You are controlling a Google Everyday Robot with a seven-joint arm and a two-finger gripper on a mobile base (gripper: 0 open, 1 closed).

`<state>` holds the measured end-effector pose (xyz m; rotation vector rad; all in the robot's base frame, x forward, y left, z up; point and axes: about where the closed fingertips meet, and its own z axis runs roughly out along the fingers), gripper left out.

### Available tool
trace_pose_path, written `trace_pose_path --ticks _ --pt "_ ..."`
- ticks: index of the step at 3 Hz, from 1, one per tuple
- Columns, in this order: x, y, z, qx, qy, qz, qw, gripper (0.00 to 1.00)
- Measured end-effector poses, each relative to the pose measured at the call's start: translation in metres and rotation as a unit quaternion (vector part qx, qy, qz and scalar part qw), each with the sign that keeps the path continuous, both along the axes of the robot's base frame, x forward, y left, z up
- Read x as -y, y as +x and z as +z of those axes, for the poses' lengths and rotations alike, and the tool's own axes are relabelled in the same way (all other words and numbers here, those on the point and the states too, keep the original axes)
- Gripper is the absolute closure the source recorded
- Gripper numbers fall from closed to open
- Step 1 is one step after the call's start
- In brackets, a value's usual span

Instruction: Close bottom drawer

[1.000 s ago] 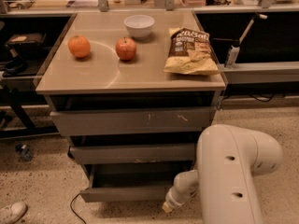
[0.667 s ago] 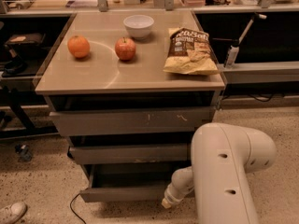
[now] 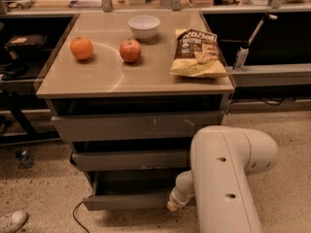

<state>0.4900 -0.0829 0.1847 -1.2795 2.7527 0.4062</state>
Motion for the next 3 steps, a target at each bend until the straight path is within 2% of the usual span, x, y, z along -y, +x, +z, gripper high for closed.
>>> trace_pose_path --ticks 1,3 --pt "0.0 0.0 0.0 0.0 0.0 0.0 1.0 0.81" --pt "0.0 0.0 0.0 0.0 0.0 0.0 1.0 0.35"
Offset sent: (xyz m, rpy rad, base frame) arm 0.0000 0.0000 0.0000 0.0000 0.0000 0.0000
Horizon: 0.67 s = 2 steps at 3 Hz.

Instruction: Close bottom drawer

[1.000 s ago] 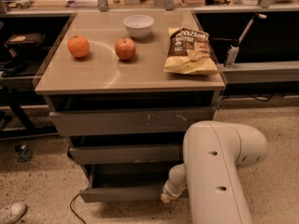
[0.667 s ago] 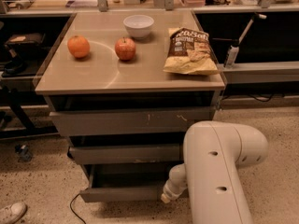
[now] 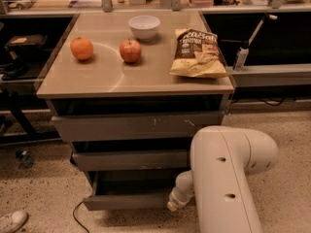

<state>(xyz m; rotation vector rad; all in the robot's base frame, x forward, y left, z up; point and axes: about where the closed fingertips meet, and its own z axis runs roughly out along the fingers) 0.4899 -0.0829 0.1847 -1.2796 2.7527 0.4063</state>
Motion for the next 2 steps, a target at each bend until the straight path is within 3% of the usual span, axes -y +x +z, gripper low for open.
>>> trace_pose_path --ticks 1,2 --pt "0.0 0.0 0.0 0.0 0.0 0.0 1.0 0.11" --pt "0.0 -0.0001 -0.0001 0.0 0.0 0.0 1.0 0.0"
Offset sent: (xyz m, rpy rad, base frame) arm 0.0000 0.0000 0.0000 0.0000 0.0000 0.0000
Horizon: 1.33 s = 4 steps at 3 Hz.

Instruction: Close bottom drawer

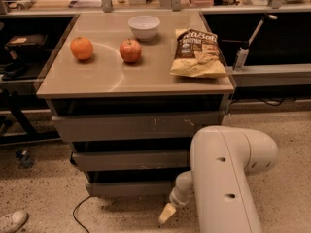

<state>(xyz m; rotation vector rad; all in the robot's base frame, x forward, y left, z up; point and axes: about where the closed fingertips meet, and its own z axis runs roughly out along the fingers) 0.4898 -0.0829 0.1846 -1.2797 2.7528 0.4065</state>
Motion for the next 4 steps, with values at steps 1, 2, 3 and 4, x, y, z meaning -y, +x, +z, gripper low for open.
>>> trace_pose_path --ticks 1,2,3,4 --pt "0.0 0.0 0.0 0.0 0.0 0.0 1.0 0.0" --pt "0.0 0.0 0.0 0.0 0.0 0.0 1.0 0.18" --pt "0.0 -0.0001 0.0 0.0 0.0 0.0 1.0 0.41" --pt "-0.0001 0.0001 0.0 0.0 0.0 0.0 1.0 0.64"
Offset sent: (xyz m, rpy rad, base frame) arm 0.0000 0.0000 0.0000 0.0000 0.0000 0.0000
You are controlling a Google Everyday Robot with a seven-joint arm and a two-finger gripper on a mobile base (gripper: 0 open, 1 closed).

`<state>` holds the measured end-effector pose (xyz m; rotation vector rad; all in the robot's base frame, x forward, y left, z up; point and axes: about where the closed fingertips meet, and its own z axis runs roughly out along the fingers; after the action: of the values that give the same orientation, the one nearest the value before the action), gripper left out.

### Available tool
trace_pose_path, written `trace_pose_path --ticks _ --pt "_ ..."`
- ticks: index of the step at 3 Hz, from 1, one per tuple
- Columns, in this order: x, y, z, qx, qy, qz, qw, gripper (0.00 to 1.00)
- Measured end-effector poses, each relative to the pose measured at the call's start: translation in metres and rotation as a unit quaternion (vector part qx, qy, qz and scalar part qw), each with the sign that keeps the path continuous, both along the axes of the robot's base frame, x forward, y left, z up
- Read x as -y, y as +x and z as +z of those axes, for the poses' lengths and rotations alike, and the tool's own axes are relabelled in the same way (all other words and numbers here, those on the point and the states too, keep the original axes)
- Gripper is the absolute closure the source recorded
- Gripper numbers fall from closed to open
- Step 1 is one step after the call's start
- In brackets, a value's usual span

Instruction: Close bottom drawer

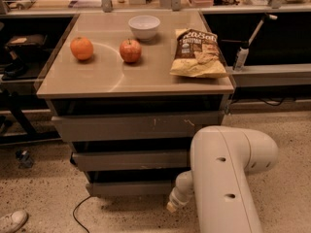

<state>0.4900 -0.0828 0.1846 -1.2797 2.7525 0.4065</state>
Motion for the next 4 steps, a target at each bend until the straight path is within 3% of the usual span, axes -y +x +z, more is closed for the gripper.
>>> trace_pose_path --ticks 1,2,4 --pt "-0.002 0.009 0.002 0.008 0.003 0.0 1.0 0.86" --pt "-0.007 0.022 0.003 0.02 0.002 0.005 0.9998 1.0" --pt "-0.024 0.062 0.004 0.049 -0.004 0.025 0.9984 1.0"
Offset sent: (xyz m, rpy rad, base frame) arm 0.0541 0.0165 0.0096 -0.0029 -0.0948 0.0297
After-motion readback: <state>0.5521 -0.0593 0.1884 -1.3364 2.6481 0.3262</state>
